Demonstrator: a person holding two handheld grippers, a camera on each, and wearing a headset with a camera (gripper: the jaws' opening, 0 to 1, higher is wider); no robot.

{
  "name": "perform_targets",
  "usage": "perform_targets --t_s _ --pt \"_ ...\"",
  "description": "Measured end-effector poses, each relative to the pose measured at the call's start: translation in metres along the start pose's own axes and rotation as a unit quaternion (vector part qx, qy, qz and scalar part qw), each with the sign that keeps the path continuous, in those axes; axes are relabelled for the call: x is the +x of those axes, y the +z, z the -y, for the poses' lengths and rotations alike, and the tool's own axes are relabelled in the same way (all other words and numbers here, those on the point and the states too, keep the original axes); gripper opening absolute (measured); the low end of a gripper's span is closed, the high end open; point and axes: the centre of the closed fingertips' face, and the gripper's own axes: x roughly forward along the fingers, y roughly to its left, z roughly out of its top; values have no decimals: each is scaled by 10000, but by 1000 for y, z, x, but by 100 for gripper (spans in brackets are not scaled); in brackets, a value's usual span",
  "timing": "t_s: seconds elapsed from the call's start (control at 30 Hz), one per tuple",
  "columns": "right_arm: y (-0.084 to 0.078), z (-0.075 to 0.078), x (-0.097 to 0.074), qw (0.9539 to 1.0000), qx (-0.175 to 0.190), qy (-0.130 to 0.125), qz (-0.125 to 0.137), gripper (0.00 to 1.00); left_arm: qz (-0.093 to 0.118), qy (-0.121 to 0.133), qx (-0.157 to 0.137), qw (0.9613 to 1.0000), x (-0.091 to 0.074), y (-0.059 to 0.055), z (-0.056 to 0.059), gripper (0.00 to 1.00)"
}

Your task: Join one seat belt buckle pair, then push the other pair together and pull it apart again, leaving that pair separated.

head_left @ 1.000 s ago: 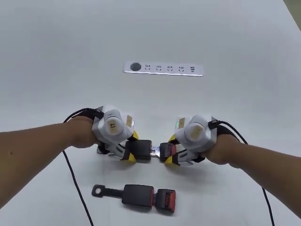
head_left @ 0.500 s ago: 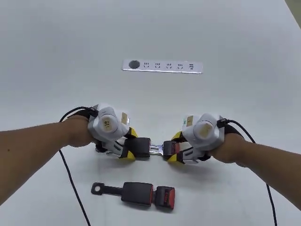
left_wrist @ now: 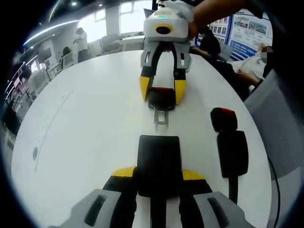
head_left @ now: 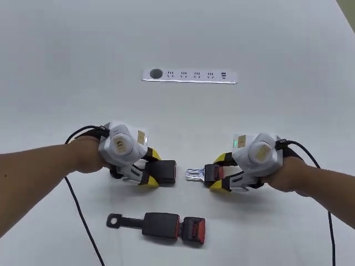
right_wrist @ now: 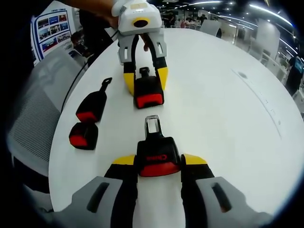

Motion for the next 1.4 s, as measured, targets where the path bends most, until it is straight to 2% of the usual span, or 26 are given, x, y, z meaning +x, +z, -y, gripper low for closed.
perform_targets --t_s 0.53,0.9,1.4 --pt "-27 10 -18 9999 58 -76 47 33 6 11 -24 10000 1 2 1 34" --pt "-43 11 -28 9999 90 -104 43 33 -17 19 -42 10000 1 1 1 34" --pt "-56 15 -40 9999 132 -95 -7 34 -70 29 -35 10000 2 3 2 34"
